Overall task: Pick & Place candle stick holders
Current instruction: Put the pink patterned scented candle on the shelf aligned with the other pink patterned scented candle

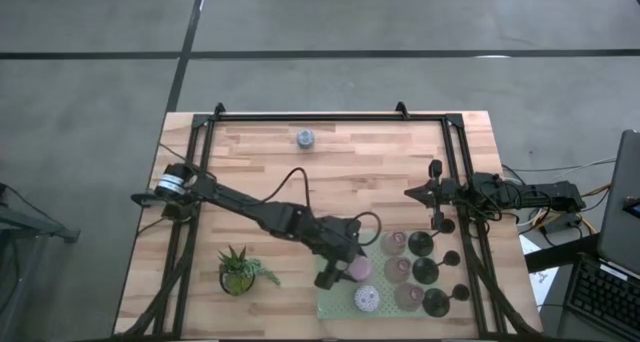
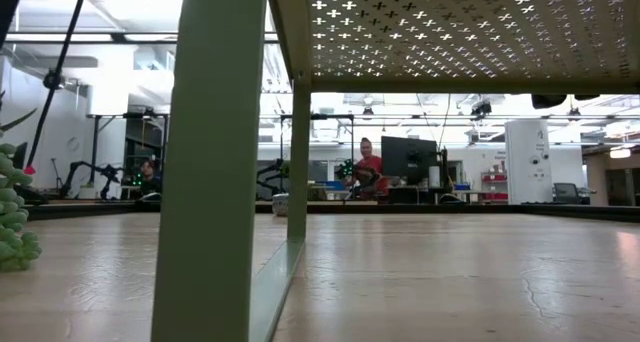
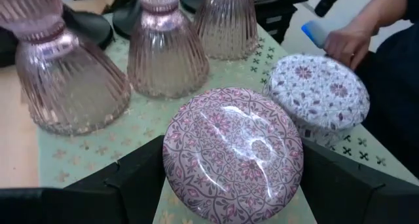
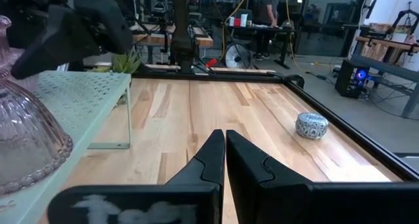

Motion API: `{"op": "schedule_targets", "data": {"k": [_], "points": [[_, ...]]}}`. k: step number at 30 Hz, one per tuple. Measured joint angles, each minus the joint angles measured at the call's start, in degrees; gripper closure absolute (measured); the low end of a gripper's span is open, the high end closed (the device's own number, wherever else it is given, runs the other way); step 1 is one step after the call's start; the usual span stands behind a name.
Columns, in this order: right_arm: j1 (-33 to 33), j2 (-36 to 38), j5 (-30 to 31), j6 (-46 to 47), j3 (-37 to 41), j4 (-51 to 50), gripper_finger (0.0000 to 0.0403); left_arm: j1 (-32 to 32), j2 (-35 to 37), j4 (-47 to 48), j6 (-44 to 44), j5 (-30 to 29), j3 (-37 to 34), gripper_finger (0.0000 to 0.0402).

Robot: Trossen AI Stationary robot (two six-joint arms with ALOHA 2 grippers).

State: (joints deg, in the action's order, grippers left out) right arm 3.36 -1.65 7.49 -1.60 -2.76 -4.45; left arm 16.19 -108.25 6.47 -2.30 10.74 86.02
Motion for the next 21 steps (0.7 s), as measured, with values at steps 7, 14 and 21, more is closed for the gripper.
{"op": "schedule_targets", "data": {"k": [7, 14, 21], "points": [[0.0, 0.0, 0.0, 0.01, 0.0, 0.0, 0.0394, 0.0, -0.76, -2.94, -1.31, -1.65, -0.02, 0.0097], [0.0, 0.0, 0.0, 0.0, 0.0, 0.0, 0.0394, -0.05, -2.72, -3.39, -1.55, -1.31, 0.56, 0.0096], [-0.02, -0.02, 0.02, -0.02, 0.0, 0.0, 0.0394, 0.04, -1.26, -1.76, -1.69, -1.35, 0.53, 0.0096]]}}
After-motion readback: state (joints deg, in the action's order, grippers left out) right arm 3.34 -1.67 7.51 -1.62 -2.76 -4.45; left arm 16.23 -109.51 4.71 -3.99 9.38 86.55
